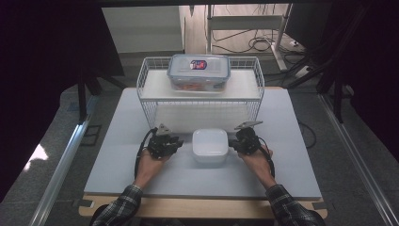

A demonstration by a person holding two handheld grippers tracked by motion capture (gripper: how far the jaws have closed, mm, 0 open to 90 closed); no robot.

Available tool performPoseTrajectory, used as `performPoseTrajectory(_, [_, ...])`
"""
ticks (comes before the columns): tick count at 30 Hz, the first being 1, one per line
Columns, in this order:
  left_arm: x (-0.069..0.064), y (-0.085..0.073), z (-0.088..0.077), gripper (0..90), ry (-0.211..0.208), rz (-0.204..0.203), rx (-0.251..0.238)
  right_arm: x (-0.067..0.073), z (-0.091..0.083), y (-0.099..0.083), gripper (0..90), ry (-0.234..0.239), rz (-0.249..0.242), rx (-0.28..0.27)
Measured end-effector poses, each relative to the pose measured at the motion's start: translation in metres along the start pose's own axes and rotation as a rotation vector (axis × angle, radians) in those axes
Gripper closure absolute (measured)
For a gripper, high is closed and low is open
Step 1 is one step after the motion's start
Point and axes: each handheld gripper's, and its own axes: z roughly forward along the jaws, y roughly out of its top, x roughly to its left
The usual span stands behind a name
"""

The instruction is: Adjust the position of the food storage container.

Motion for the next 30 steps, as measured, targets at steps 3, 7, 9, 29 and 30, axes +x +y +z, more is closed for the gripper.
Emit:
performPoseTrajectory(3, [-0.001, 0.007, 0.012, 72.9, 0.007, -0.011, 0.007, 0.002, 0.006, 0.004, 89.7, 0.019, 0.005, -0.004])
performPoseTrajectory(7, [-0.001, 0.008, 0.018, 76.1, 0.009, 0.002, 0.032, 0.011, 0.011, 0.005, 89.8, 0.032, -0.01, 0.008])
performPoseTrajectory(9, [0.0, 0.007, 0.017, 77.1, 0.005, -0.006, 0.033, 0.014, 0.01, 0.004, 89.8, 0.034, -0.014, 0.018])
performPoseTrajectory(29, [-0.001, 0.01, 0.019, 76.5, -0.019, -0.035, 0.034, 0.012, 0.018, 0.016, 89.8, 0.02, -0.023, -0.016])
performPoseTrajectory(30, [-0.002, 0.01, 0.018, 76.6, -0.014, -0.022, 0.039, 0.013, 0.016, 0.015, 89.8, 0.026, -0.023, -0.01])
